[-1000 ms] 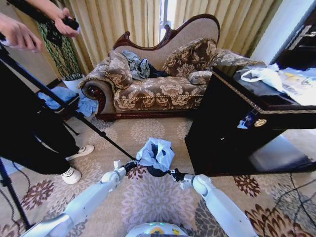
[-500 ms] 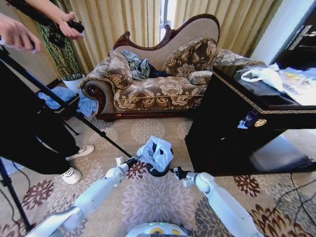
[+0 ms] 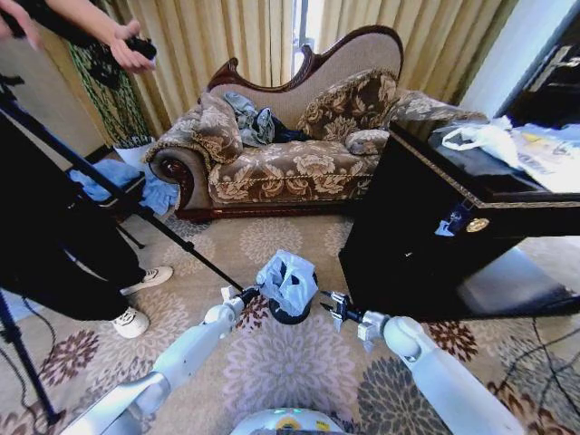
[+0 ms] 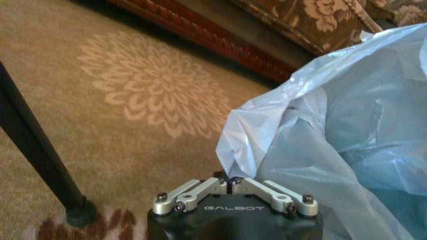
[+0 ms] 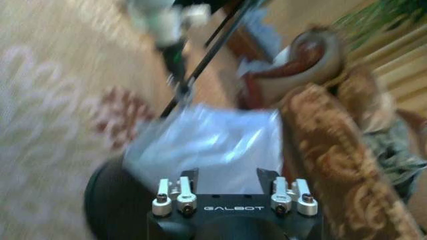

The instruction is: Place a garbage bag over the trash bin.

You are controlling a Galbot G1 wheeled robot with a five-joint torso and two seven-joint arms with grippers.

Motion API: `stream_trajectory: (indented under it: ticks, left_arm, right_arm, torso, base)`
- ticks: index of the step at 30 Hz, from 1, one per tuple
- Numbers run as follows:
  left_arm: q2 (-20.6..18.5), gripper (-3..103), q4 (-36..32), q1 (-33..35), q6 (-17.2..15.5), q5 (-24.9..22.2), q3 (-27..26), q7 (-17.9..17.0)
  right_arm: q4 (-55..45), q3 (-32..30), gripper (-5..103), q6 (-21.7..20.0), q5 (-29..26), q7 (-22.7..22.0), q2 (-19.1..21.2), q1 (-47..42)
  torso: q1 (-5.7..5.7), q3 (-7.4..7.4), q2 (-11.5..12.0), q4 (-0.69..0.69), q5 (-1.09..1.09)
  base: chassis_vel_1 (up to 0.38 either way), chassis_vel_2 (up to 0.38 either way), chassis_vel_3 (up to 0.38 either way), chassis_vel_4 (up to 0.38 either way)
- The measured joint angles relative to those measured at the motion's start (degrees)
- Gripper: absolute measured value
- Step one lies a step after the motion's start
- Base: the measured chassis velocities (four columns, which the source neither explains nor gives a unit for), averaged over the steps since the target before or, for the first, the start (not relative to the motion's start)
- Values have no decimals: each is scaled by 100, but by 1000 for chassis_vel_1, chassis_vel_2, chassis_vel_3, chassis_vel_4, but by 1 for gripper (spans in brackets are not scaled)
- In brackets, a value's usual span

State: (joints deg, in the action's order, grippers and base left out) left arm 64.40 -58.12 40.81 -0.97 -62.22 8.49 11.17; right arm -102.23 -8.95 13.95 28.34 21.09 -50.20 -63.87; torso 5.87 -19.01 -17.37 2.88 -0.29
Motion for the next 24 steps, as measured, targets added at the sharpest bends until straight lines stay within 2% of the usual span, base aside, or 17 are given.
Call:
stream_trajectory:
  ticks: [1, 3, 4, 5, 6, 7, 8, 9, 12, 13, 16, 18, 20, 21, 22, 24]
  left_arm:
    - [0, 0, 0, 0, 0, 0, 0, 0]
    - [4, -1, -22, 24, -1, 1, -22, -48]
    - [3, 4, -27, 32, -1, 8, -27, -66]
    - [3, 4, -27, 32, -1, 8, -27, -66]
    - [4, 9, -33, 35, -3, 12, -33, -89]
    - [7, 15, -38, 42, -5, 18, -55, -116]
    - [9, 19, -51, 50, -8, 18, -74, -135]
    - [9, 19, -51, 50, -8, 18, -74, -135]
    - [-1, 30, -115, 84, -18, 17, -123, -201]
    - [-1, 30, -115, 84, -18, 17, -123, -201]
    - [-72, 46, -226, 143, -27, 7, -157, -230]
    - [-91, 46, -249, 159, -29, 5, -165, -234]
    - [-146, 69, -331, 233, -34, -12, -190, -247]
    - [-157, 75, -335, 244, -35, -14, -190, -249]
    - [-157, 75, -335, 244, -35, -14, -190, -249]
    - [-177, 86, -339, 249, -37, -21, -187, -250]
  right_arm:
    - [0, 0, 58, 0, 0, 0, 0, 0]
    - [-349, 216, 69, -150, -242, -283, 36, -110]
    - [-438, 348, 74, -220, -337, -423, 6, -118]
    - [-438, 348, 74, -220, -337, -423, 6, -118]
    - [-472, 513, 74, -277, -433, -587, -63, -104]
    - [-426, 785, 85, -366, -569, -885, -238, -13]
    - [-319, 939, 85, -402, -611, -1074, -377, 79]
    - [-319, 939, 85, -402, -611, -1074, -377, 79]
    - [177, 1194, 99, -455, -552, -1519, -876, 326]
    - [177, 1194, 99, -455, -552, -1519, -876, 326]
    - [529, 1204, 100, -524, -303, -1724, -1238, 469]
    - [639, 1175, 100, -522, -220, -1743, -1317, 489]
    - [948, 1054, 100, -556, -17, -1896, -1640, 442]
    - [998, 1038, 100, -583, 17, -1933, -1721, 423]
    - [998, 1038, 100, -583, 17, -1933, -1721, 423]
    - [1074, 1034, 100, -679, 26, -2007, -1840, 396]
  torso:
    - [0, 0, 0, 0, 0]
    - [0, 0, 0, 2, 0]
    - [0, 0, 0, 1, -1]
    - [0, 0, 0, 1, -1]
    - [0, 0, 0, 1, -1]
    - [0, 0, 0, 1, 2]
    - [0, 0, 0, 0, 2]
    - [0, 0, 0, 0, 2]
    - [0, 0, 0, -1, 2]
    - [0, 0, 0, -1, 2]
    - [0, 0, 0, 0, 0]
    - [0, 0, 0, 0, 0]
    - [0, 0, 0, 2, 1]
    - [0, 0, 0, 1, 1]
    - [0, 0, 0, 1, 1]
    - [0, 0, 0, 0, 1]
  base:
    - [0, 0, 0, 0]
    - [0, 0, 0, 0]
    - [0, 0, 0, 0]
    - [0, 0, 0, 0]
    - [0, 0, 0, 0]
    - [0, 0, 0, 0]
    - [0, 0, 0, 0]
    - [0, 0, 0, 0]
    - [0, 0, 0, 0]
    - [0, 0, 0, 0]
    - [0, 0, 0, 0]
    - [0, 0, 0, 0]
    - [0, 0, 0, 0]
    - [0, 0, 0, 0]
    - [0, 0, 0, 0]
    - [0, 0, 0, 0]
